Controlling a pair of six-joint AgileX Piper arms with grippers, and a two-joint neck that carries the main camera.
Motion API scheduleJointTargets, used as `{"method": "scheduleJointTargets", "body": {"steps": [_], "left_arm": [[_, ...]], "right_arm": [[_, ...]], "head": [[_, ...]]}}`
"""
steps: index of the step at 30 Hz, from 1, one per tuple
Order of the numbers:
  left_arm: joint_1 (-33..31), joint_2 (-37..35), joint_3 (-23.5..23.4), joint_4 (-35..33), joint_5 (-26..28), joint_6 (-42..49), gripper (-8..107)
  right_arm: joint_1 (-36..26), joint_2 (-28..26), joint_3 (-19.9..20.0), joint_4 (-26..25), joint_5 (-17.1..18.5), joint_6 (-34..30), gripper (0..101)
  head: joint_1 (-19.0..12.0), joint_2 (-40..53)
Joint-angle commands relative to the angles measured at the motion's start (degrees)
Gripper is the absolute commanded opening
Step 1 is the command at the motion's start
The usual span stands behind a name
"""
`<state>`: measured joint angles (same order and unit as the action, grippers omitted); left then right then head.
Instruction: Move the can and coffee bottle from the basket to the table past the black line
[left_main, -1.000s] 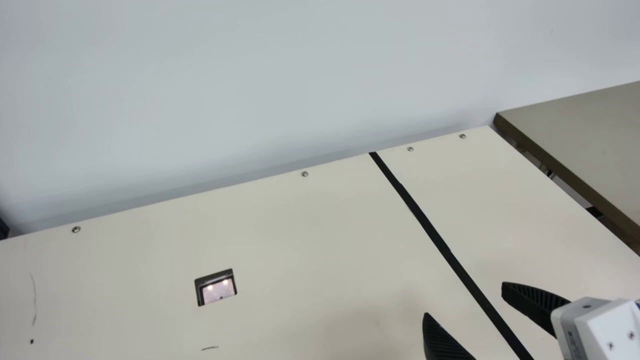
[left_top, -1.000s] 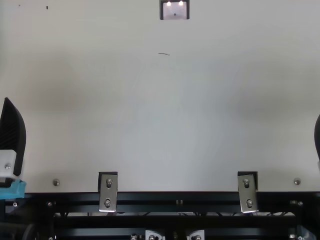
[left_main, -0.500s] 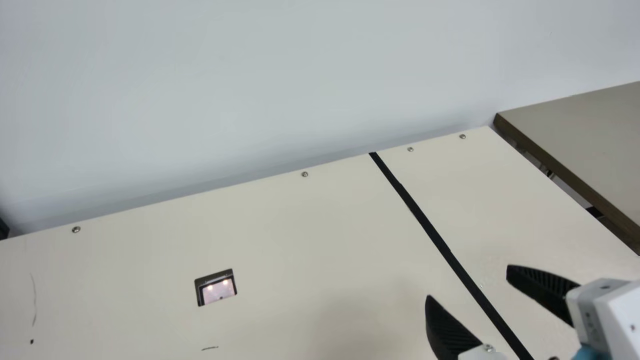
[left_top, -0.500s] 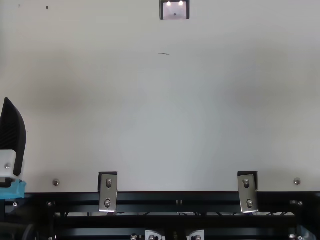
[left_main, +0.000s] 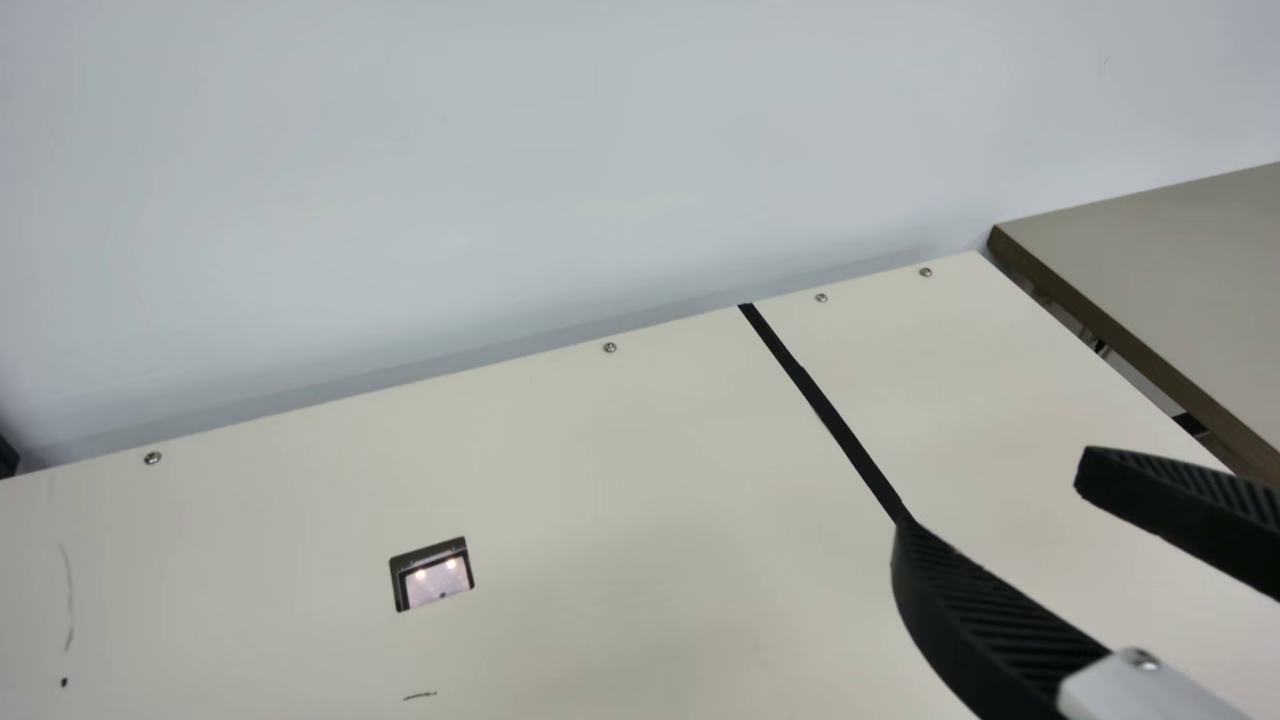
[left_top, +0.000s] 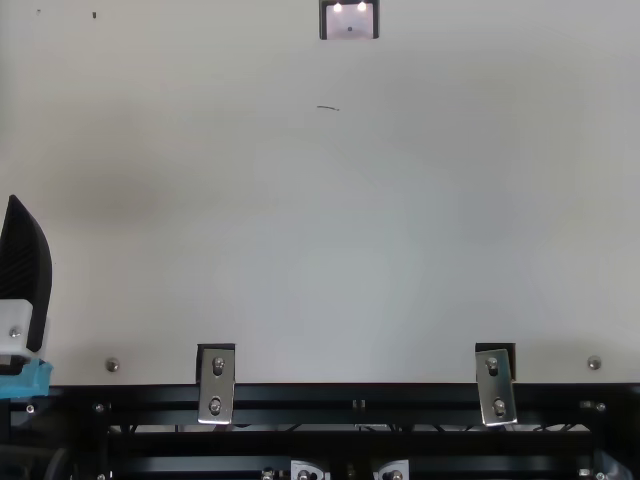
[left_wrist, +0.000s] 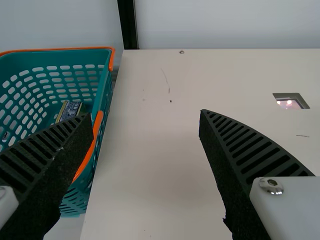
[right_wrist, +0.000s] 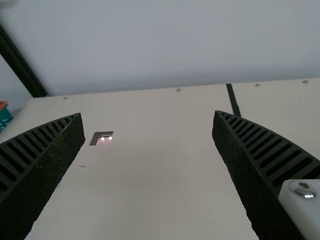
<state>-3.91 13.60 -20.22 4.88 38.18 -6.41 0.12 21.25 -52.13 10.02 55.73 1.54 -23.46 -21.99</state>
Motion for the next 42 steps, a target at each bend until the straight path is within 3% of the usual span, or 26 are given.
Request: {"method": "scheduleJointTargets", "body": {"steps": [1,9,20,34,42], "left_arm": [[0.0,0.0,0.0,0.0,0.0,0.0,90],[0.0,0.0,0.0,0.0,0.0,0.0,90],[0.0,0.0,0.0,0.0,0.0,0.0,90],[0.0,0.0,0.0,0.0,0.0,0.0,90],[0.0,0.0,0.0,0.0,0.0,0.0,90]], "right_arm": [[0.8,0.5,-4.8,0.7,4.3,3.5,101],[6.6,0.2,-10.2,0.3,12.6,14.8,101],[6.8,-0.3,-10.7,-0.7,13.3,15.3,101],[17.7,-2.5,-6.9,4.7,13.3,30.6,101],[22.8,-3.6,-6.3,5.0,13.3,33.9,101]], "head": [[-1.5,-0.1],[-1.5,-0.1],[-1.5,-0.1],[-1.5,-0.1],[-1.5,-0.1]]}}
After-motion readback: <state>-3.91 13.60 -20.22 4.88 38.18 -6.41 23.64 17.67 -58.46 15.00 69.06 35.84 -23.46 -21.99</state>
